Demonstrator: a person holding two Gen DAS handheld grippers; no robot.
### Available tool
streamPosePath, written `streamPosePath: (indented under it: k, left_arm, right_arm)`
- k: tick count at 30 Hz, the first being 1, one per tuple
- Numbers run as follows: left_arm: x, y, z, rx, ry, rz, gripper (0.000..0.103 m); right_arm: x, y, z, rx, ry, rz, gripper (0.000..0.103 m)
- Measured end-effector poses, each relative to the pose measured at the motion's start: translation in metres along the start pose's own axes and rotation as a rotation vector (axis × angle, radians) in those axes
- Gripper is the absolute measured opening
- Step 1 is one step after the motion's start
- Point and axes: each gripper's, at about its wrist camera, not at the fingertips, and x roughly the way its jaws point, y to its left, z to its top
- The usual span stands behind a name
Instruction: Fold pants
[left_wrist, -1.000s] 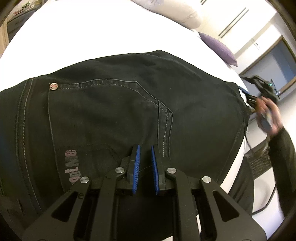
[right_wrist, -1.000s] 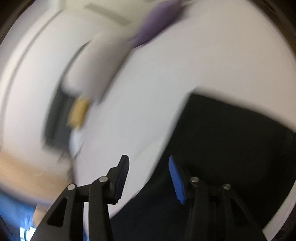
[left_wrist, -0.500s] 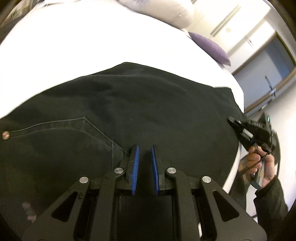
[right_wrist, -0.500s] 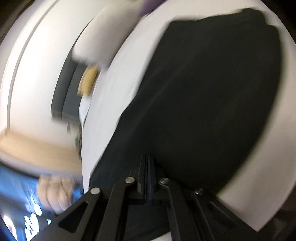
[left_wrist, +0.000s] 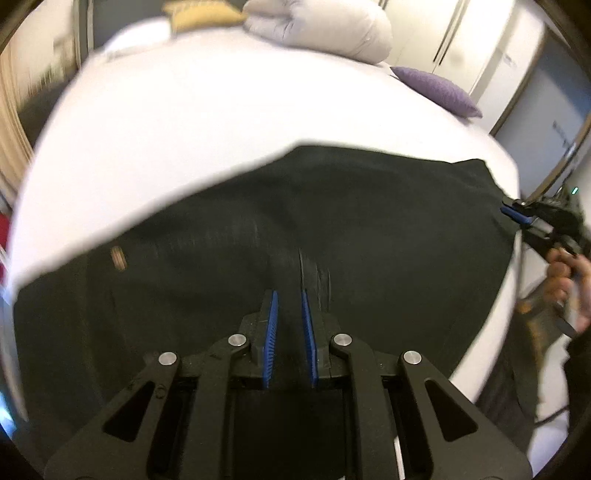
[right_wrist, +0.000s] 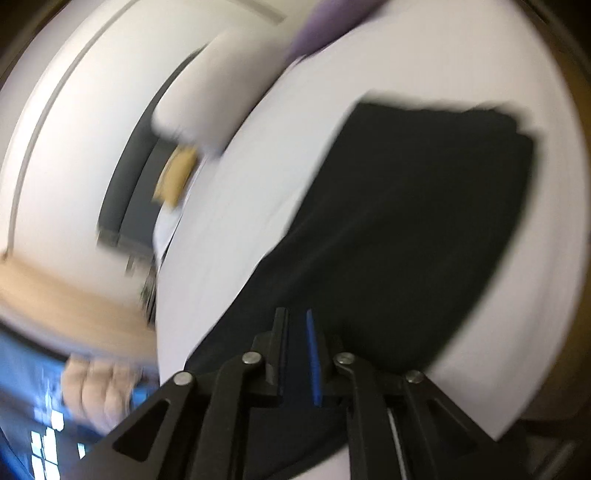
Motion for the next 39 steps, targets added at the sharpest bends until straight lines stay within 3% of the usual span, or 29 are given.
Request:
streamPosePath:
  k: [3,6,7,9,11,14,17,18,20,24,27,30,31,33,35,39]
  left_arm:
    - [0.017,-0.002,0.009,0.027,0.037,0.071,0.013]
    - [0.042,0.012,0.0,-0.015,0.117,0.091,0.013]
    - [0.042,0.014,-0.002,-0.017,0.11,0.09,0.013]
    - [0.041,0.013,-0.003,-0.004,0.115,0.105,0.013]
    - [0.041,0.016,-0.003,-0.014,0.118,0.097,0.013]
    - [0.043,0.021,-0.001,-0.036,0.114,0.084,0.013]
    - [0.045,0.018,0.0,-0.041,0.106,0.081,0.013]
    - [0.044,0.021,-0.002,-0.047,0.103,0.077,0.013]
    - [0.043,0.023,-0.002,-0.053,0.1,0.073,0.013]
    - [0.039,0.03,-0.005,-0.051,0.098,0.073,0.013]
    - [0.035,0.031,-0.006,-0.049,0.096,0.072,0.013]
    - [0.035,0.031,-0.006,-0.058,0.092,0.062,0.013]
    - [0.035,0.032,-0.007,-0.063,0.089,0.053,0.013]
    - [0.032,0.038,-0.009,-0.071,0.081,0.035,0.013]
    - [0.029,0.047,-0.014,-0.084,0.066,0.009,0.013]
    - [0.022,0.062,-0.026,-0.106,0.047,-0.028,0.013]
  right_arm:
    - [0.039,0.032,-0.028,-0.039,0.141,0.123,0.012]
    - [0.067,0.044,-0.06,-0.077,0.267,0.083,0.014]
    - [0.072,0.037,-0.06,-0.072,0.279,0.064,0.005]
    - [0.091,0.043,-0.059,-0.045,0.261,0.079,0.0]
    - [0.067,0.024,-0.048,-0.009,0.234,0.084,0.0]
    - [0.02,-0.007,-0.027,0.029,0.098,-0.054,0.0]
    - [0.01,-0.012,-0.027,0.114,0.002,-0.15,0.0]
    - [-0.004,-0.01,-0.022,0.1,-0.027,-0.19,0.003]
    - [-0.015,-0.001,-0.023,0.031,-0.041,-0.222,0.029]
    - [-0.013,0.036,-0.046,-0.035,0.0,-0.091,0.038]
    - [0.011,0.065,-0.072,-0.101,0.11,0.005,0.041]
    - [0.037,0.072,-0.087,-0.121,0.187,0.025,0.041]
    - [0.044,0.061,-0.09,-0.1,0.215,0.02,0.04]
    - [0.055,0.053,-0.093,-0.053,0.222,0.037,0.026]
    - [0.048,0.027,-0.088,0.008,0.216,0.049,0.003]
    - [0.008,-0.024,-0.07,0.094,0.119,0.029,0.0]
